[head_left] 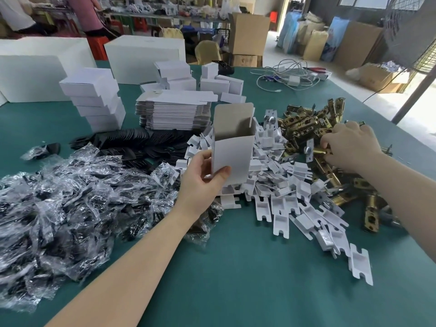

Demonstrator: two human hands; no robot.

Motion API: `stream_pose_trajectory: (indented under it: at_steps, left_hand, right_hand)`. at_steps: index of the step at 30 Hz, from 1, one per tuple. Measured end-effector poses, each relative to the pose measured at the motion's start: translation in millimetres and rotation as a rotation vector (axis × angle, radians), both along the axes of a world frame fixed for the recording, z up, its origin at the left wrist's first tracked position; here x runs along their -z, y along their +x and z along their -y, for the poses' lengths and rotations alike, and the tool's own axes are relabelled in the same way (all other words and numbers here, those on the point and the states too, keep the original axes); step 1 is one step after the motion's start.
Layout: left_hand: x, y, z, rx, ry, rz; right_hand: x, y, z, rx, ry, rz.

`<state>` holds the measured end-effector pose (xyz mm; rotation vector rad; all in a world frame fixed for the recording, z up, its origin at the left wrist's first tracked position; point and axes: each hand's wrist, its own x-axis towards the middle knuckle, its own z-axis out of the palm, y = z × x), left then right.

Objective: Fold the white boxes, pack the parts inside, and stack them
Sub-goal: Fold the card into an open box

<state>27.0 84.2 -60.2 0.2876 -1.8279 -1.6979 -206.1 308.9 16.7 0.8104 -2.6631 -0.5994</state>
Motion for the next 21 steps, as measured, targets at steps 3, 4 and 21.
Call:
stream_pose_trajectory:
  at_steps: [3, 4, 21]
  left_hand:
    - [0, 1, -1, 0.002, -0.006, -0.016]
    - [0, 1, -1, 0.002, -0.013, -0.016]
    - [1, 1, 0, -0.003, -0.030, 0.014]
  right_hand:
    - [-2, 3, 0, -0.047, -0.019, 0.018]
    - [-2, 4, 0, -0.058, -0.029, 0.016]
    - [5, 19, -1, 0.024, -0.247, 0.378]
